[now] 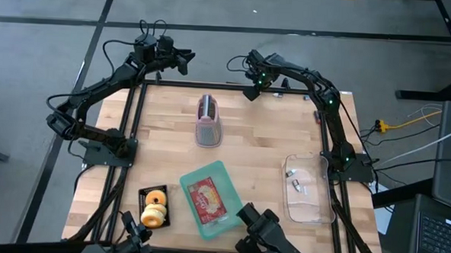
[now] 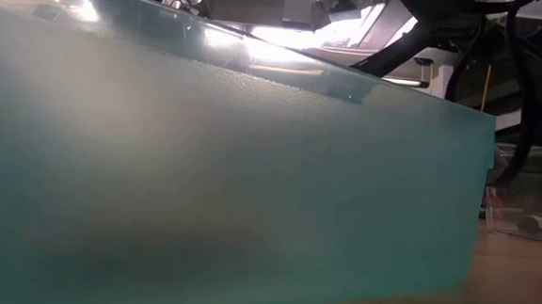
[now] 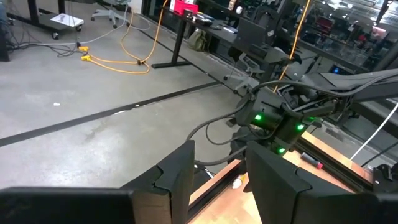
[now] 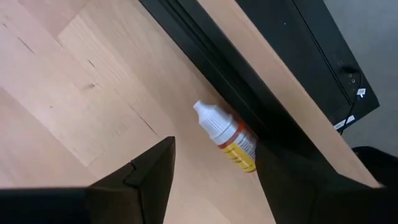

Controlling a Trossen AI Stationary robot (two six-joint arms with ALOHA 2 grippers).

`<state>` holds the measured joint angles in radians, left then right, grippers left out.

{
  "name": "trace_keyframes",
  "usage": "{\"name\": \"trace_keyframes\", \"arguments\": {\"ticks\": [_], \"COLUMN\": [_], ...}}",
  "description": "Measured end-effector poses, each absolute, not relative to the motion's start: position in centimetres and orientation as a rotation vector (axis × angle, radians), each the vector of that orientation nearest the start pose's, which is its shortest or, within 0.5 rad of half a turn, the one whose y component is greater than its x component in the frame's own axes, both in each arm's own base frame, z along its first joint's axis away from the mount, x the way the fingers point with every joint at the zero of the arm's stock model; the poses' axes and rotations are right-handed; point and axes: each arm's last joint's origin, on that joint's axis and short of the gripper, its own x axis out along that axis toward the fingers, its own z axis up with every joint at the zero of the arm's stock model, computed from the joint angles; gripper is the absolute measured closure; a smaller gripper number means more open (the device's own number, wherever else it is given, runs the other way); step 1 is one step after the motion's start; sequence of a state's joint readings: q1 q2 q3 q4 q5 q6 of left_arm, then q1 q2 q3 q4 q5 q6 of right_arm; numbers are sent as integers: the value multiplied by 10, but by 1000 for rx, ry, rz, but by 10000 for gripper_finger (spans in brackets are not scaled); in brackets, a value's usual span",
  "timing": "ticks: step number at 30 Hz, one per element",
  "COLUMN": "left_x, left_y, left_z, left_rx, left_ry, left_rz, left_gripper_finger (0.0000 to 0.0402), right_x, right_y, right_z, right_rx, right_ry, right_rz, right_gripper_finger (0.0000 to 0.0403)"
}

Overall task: Pick & Place Food Item
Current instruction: Put the yellow food coloring bottle into the transparent bin

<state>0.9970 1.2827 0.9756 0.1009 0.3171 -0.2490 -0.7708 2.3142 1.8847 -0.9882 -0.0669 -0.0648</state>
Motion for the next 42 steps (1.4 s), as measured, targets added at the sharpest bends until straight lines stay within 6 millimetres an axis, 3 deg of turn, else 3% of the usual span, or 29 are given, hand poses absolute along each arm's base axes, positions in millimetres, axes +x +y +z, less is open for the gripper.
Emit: {"name": "trace_keyframes", "arguments": {"ticks": [17, 33, 42], "left_x": [165, 165, 165], "left_y": [239, 239, 239], "left_z": [320, 320, 320], "left_rx": [-375, -368, -366], "left_ry": [78, 80, 80], "left_rz": [708, 710, 711], "left_gripper_finger": [261, 261, 261], "right_x": [334, 333, 332], "right_y": [-319, -311, -306], "right_z": [155, 153, 135], "right_rx": [376, 502, 567], "right_ry": [1360, 1376, 1469], "right_rz": [-399, -359, -353], "right_gripper_finger": [183, 183, 183]}}
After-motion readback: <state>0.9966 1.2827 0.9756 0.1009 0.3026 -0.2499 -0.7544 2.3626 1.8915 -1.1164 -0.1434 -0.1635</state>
